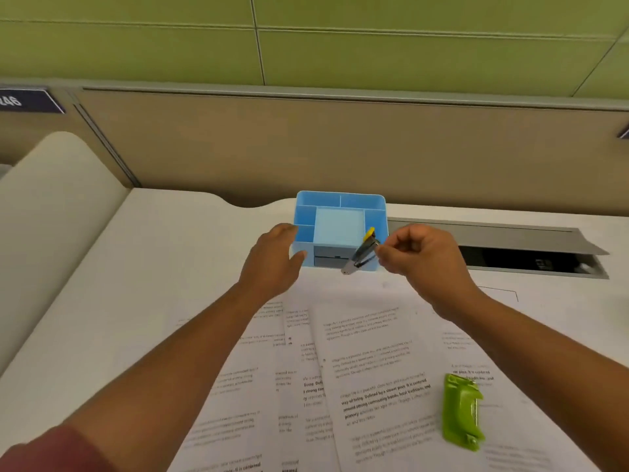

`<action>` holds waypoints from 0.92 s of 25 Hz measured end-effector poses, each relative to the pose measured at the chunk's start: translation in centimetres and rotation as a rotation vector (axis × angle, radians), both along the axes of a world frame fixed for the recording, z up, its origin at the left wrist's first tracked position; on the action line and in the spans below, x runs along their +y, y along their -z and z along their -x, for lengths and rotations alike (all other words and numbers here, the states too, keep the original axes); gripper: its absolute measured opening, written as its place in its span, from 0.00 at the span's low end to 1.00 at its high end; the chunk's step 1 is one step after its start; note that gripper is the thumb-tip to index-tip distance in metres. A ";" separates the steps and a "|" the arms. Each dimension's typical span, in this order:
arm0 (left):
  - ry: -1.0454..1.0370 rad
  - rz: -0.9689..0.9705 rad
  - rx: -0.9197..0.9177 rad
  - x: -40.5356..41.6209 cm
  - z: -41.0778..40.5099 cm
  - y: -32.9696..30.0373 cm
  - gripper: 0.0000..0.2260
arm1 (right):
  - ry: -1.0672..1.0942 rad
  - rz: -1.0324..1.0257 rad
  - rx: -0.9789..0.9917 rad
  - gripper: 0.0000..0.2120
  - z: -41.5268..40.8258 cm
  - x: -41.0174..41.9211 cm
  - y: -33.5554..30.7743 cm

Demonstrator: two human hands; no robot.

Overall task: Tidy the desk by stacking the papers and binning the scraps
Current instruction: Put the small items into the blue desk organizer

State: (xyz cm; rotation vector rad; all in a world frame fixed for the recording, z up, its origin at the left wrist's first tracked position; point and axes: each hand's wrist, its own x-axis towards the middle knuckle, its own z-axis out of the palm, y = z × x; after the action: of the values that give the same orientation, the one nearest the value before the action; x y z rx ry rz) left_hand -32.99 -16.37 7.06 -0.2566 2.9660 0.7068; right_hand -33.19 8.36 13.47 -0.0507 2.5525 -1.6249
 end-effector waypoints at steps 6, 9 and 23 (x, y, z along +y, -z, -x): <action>0.005 0.075 0.061 -1.3 1.0 2.0 0.20 | -0.010 0.016 0.160 0.07 5.3 -5.3 1.4; 0.021 0.108 0.092 -1.4 1.0 2.8 0.21 | -0.032 -0.051 0.227 0.07 6.9 -7.9 2.7; 0.018 0.110 0.126 -1.5 0.7 3.1 0.21 | -0.655 -0.904 0.398 0.13 9.8 -12.2 5.6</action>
State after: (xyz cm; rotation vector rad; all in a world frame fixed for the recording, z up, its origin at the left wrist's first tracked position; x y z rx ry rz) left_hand -33.69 -17.87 3.93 -0.1995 3.1278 0.5794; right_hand -43.03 -3.86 7.86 -1.0575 2.8185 -0.1968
